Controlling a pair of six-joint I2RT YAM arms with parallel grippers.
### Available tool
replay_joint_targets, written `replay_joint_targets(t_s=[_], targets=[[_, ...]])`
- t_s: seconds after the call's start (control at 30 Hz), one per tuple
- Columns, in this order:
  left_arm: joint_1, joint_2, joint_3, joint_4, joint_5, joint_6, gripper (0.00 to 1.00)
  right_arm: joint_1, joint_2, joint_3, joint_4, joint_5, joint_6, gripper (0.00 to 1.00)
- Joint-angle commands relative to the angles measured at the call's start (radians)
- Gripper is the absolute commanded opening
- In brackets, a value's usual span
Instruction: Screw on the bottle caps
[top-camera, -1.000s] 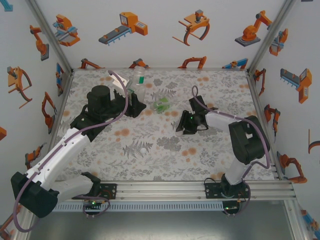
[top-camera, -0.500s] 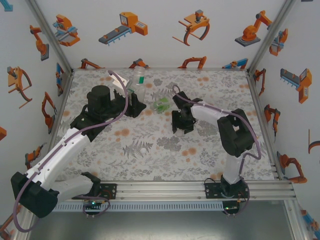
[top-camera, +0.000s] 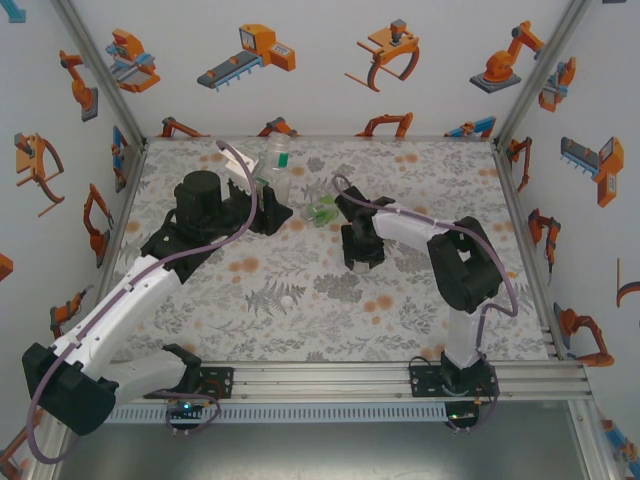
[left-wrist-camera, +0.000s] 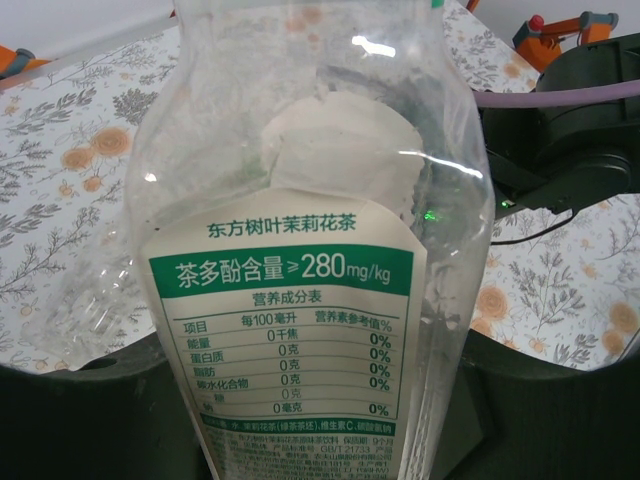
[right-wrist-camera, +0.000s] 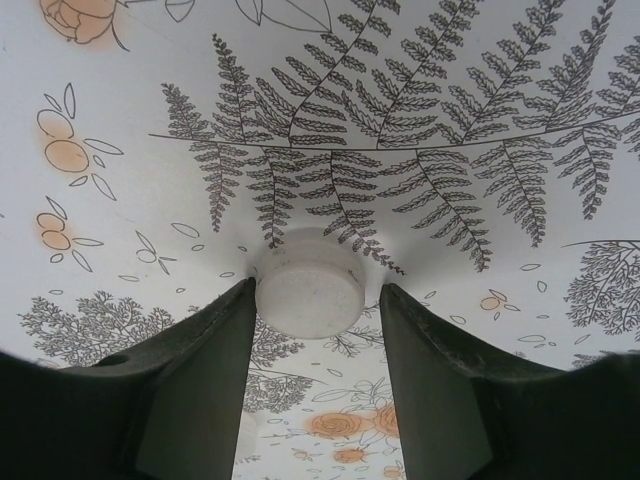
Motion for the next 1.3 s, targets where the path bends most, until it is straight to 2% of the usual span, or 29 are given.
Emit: replay_joint_targets(t_s=[0.0,0.27,0.53,0.73,0.9,1.1,1.27], targets=[[0.006,0.003,-0.008,0.035,0.013,-0.016,0.07,0.012,-0.014,-0.006,-0.004,0.04,-0.023,0.5],[0.006,-0.005,-0.011,0.033,0.01,-0.017,0.07,0.017,-0.015,-0.023,0.055,0.018,-0.094,0.5],[0.006,-0.014,-0.019,0.027,0.005,-0.018,0.07,0.017,-0.023,-0.048,0.08,-0.008,-0.088,0.48],[0.006,-0.007,-0.018,0.028,0.005,-0.019,0.07,0.017,-0.033,-0.055,0.075,-0.005,-0.082,0.45],[0.006,-0.002,-0.016,0.023,0.006,-0.011,0.07,0.017,-0.058,-0.055,0.072,0.003,-0.082,0.38],[0.006,0.026,0.009,-0.064,0.03,0.09,0.06,0.013,-0.134,-0.049,0.072,-0.029,-0.09,0.31],[0.005,0.052,0.002,-0.129,0.091,0.211,0.04,-0.009,-0.228,-0.055,0.089,-0.153,-0.118,0.27]])
